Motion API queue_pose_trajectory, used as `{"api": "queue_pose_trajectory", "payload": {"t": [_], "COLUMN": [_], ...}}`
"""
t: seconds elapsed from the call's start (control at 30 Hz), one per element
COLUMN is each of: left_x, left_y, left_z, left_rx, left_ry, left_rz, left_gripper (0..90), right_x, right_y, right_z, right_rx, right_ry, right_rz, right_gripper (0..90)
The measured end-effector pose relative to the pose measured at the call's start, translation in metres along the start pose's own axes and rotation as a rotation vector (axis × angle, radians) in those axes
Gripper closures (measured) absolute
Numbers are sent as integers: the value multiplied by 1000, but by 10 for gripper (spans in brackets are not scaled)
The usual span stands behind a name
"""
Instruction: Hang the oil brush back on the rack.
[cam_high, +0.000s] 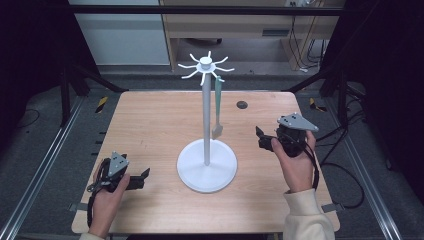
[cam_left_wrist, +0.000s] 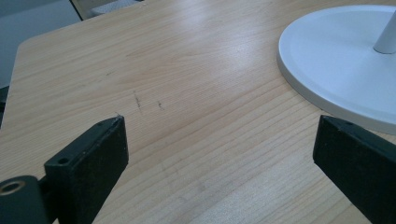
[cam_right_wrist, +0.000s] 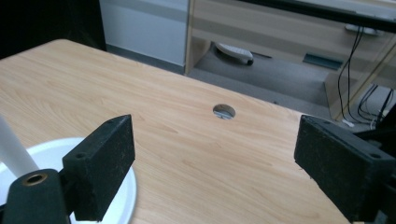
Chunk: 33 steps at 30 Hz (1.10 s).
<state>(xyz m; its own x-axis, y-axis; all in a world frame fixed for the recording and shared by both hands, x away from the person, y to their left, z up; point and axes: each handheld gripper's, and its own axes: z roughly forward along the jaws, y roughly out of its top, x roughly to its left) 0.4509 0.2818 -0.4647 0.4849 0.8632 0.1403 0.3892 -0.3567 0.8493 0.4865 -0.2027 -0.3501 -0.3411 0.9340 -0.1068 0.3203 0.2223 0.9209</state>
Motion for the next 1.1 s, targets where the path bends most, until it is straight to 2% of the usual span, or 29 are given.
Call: {"api": "queue_pose_trajectory", "payload": {"t": [0.53, 0.97, 1.1], "left_x": [0, -1, -1], "left_y": [0, 0, 0], "left_z": [0, 0, 1], "left_rx": [1, 2, 2], "left_ry": [-4, -9, -10], "left_rz": [2, 5, 7], "left_gripper": [30, 30, 30], "right_x": [-15, -17, -17], "right_y": [-35, -59, -66], "right_z": [22, 39, 44], "right_rx": [84, 158, 200], "right_ry": [-23, 8, 15], "right_rz": [12, 15, 14], "right_gripper": [127, 121, 120]}}
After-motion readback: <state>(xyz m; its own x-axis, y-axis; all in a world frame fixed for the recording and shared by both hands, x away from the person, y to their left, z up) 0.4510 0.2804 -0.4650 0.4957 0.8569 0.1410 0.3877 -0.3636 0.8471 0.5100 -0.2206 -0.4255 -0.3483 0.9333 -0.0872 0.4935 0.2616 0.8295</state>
